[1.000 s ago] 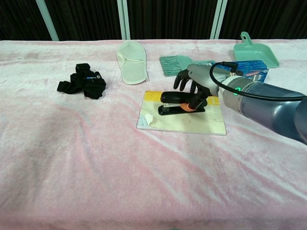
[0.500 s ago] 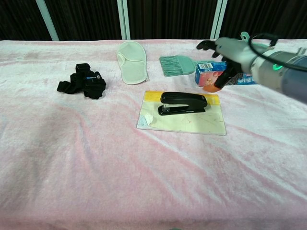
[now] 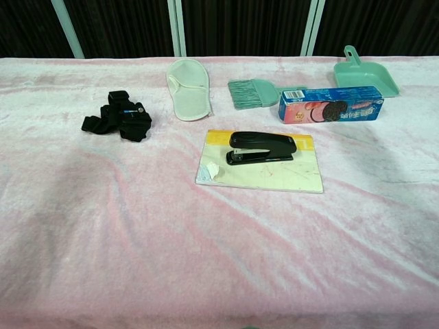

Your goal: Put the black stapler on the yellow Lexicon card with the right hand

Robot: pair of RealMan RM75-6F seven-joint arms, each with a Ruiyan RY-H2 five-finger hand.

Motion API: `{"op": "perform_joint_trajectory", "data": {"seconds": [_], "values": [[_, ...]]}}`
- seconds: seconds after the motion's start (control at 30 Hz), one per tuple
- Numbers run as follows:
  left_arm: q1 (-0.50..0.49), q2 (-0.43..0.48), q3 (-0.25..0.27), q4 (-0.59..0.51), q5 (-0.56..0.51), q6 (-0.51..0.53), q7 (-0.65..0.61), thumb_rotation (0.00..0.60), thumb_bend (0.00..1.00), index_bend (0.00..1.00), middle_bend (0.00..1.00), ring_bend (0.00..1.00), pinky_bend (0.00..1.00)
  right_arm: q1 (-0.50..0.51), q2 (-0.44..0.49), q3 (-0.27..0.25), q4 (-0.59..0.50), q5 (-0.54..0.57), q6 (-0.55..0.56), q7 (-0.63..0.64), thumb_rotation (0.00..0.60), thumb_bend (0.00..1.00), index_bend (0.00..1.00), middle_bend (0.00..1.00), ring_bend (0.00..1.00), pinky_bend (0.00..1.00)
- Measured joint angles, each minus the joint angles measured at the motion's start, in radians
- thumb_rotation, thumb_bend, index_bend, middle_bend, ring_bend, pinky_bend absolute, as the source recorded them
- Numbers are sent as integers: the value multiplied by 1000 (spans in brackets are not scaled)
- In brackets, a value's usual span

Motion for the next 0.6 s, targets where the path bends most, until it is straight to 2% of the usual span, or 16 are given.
{"op": "perform_joint_trajectory", "data": {"seconds": [0.2,0.33,0.6], "values": [[9,-13,15,37,-12,-8,-12,600,325,150,21,0,32,-135,-4,-80,103,-127,164,117,600,169,97,37,107,102],[12,-32,25,83,-14,-19,-33,600,325,150,21,0,32,-219,-44,-118,210,-181,252,189,600,171,96,37,107,102],[12,-97,48,207,5,-41,-73,600,325,150,21,0,32,-283,-130,-110,373,-199,283,278,600,171,96,37,107,102]]}}
